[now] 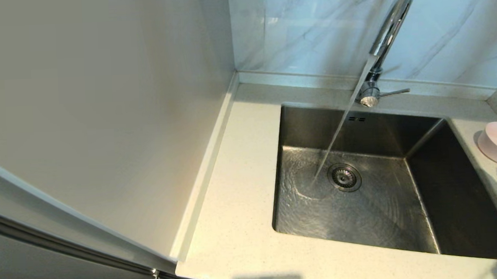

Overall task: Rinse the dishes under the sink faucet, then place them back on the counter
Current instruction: Pick up the bowl

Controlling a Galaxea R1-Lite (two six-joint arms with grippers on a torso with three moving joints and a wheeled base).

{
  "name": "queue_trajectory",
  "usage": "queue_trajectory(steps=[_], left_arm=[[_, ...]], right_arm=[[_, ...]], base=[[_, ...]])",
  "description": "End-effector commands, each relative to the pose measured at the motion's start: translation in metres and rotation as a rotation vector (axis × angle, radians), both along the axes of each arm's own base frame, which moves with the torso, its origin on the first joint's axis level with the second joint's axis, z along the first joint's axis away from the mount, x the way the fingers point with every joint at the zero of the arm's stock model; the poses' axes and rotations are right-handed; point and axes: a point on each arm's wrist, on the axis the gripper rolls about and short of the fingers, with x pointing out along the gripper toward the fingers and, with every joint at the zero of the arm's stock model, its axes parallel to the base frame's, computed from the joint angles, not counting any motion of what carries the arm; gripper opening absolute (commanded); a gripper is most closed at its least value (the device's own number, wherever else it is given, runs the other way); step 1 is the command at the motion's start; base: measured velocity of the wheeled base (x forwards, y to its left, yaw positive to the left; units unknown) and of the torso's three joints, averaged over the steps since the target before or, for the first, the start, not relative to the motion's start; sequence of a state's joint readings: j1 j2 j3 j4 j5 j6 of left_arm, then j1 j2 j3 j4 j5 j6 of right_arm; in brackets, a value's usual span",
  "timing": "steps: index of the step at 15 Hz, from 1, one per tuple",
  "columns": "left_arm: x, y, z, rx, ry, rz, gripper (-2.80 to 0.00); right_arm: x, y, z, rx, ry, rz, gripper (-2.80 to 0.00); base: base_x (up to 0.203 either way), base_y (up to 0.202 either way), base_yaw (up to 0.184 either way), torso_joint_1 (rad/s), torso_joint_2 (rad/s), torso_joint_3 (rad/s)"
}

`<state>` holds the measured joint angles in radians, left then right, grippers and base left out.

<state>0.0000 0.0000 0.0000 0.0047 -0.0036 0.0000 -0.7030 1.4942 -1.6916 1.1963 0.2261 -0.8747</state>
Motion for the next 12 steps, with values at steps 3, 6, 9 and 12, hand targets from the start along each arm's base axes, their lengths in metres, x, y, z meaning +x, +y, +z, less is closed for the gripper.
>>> queue_trajectory(steps=[3, 6, 9, 12], left_arm=[[0.0, 0.0, 0.0, 0.0, 0.0, 0.001, -2.8], [0.0, 0.0, 0.0, 0.0, 0.0, 0.001, -2.8], [0.0, 0.0, 0.0, 0.0, 0.0, 0.0, -2.8], [0.0, 0.0, 0.0, 0.0, 0.0, 0.001, -2.8]], right_arm=[[0.027, 0.0, -0.007, 0.223, 0.208, -0.016, 0.0], [0.065, 0.009, -0.018, 0.353, 0.188, -0.182, 0.0], [0.126, 0.015, -0.038, 0.324, 0.089, -0.368, 0.0], [0.156, 0.002, -0.046, 0.198, -0.035, -0.424, 0.0]], base=[[0.0, 0.0, 0.0, 0.0, 0.0, 0.0], [0.0, 0.0, 0.0, 0.0, 0.0, 0.0], [0.0, 0.0, 0.0, 0.0, 0.0, 0.0], [0.0, 0.0, 0.0, 0.0, 0.0, 0.0]])
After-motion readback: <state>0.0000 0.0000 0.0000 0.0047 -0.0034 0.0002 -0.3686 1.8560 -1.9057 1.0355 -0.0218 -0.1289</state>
